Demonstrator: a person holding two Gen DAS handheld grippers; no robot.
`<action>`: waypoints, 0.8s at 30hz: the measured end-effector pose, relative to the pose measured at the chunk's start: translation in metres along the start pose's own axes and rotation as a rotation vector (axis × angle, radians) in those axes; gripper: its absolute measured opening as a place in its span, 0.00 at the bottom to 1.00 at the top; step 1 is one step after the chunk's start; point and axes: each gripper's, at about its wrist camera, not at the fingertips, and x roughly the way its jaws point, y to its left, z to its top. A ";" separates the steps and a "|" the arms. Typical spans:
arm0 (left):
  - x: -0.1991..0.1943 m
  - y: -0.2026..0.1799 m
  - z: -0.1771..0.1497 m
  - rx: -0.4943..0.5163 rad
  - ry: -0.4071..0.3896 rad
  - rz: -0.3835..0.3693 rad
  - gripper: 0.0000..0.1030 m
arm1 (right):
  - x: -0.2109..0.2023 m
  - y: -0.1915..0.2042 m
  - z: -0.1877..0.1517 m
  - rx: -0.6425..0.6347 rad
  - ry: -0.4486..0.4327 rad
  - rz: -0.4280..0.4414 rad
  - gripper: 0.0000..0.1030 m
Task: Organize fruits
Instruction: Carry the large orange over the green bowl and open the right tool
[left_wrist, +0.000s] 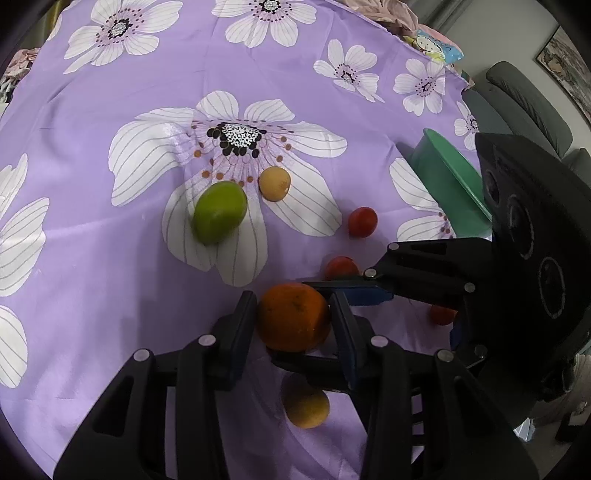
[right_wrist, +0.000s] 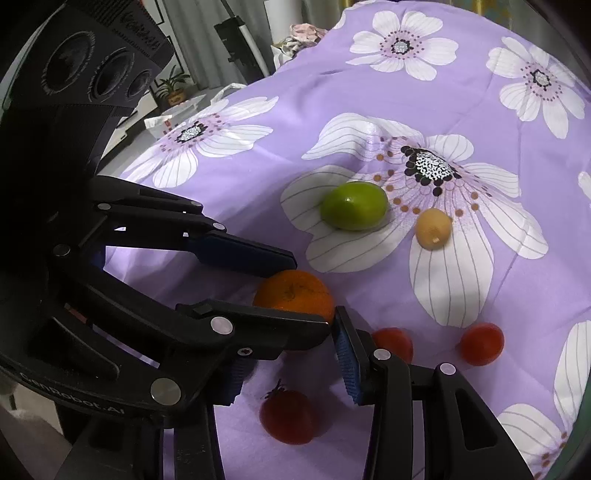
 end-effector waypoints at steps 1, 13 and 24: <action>0.000 -0.001 0.000 -0.004 -0.001 -0.001 0.39 | -0.001 0.000 0.000 0.005 -0.003 -0.001 0.42; -0.002 -0.043 0.004 0.067 -0.022 0.016 0.40 | -0.035 -0.009 -0.022 0.073 -0.082 -0.029 0.42; -0.002 -0.091 0.020 0.168 -0.066 0.012 0.40 | -0.078 -0.021 -0.041 0.108 -0.163 -0.118 0.42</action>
